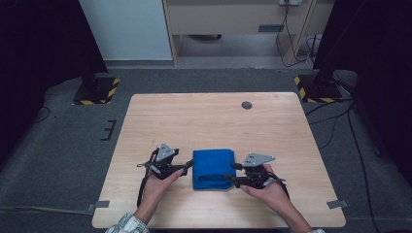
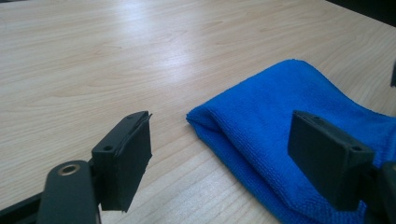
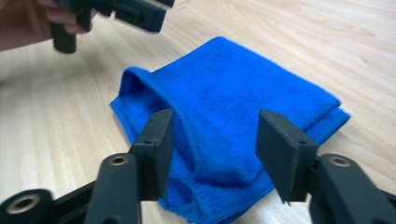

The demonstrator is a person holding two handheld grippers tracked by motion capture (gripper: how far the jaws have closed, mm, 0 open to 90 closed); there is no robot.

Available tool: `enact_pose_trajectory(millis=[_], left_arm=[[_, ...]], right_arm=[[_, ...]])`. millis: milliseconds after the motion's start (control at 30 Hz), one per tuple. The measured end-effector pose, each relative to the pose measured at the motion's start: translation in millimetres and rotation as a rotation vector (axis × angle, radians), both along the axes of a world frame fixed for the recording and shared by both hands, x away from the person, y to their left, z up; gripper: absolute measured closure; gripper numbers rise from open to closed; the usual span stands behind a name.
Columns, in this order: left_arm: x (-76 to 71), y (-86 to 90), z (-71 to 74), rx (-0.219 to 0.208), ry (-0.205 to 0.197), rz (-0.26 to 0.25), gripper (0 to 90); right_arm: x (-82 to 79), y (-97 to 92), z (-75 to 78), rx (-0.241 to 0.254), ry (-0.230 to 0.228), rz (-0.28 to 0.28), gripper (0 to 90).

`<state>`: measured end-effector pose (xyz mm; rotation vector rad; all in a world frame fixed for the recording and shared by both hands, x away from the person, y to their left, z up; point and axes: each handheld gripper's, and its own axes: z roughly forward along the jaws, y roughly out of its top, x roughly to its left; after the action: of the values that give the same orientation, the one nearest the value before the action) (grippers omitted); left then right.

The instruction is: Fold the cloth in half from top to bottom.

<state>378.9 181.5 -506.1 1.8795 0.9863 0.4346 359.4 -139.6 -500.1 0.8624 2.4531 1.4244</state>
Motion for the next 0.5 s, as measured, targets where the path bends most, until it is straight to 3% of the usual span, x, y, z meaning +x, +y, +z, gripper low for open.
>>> enact_pose_trajectory(millis=[500], left_arm=[[-1.5, -5.0, -0.4, 0.015, -0.009, -0.013, 16.8]], right_arm=[[9.8, 2.1, 0.1, 0.000, -0.028, -0.077, 25.7]])
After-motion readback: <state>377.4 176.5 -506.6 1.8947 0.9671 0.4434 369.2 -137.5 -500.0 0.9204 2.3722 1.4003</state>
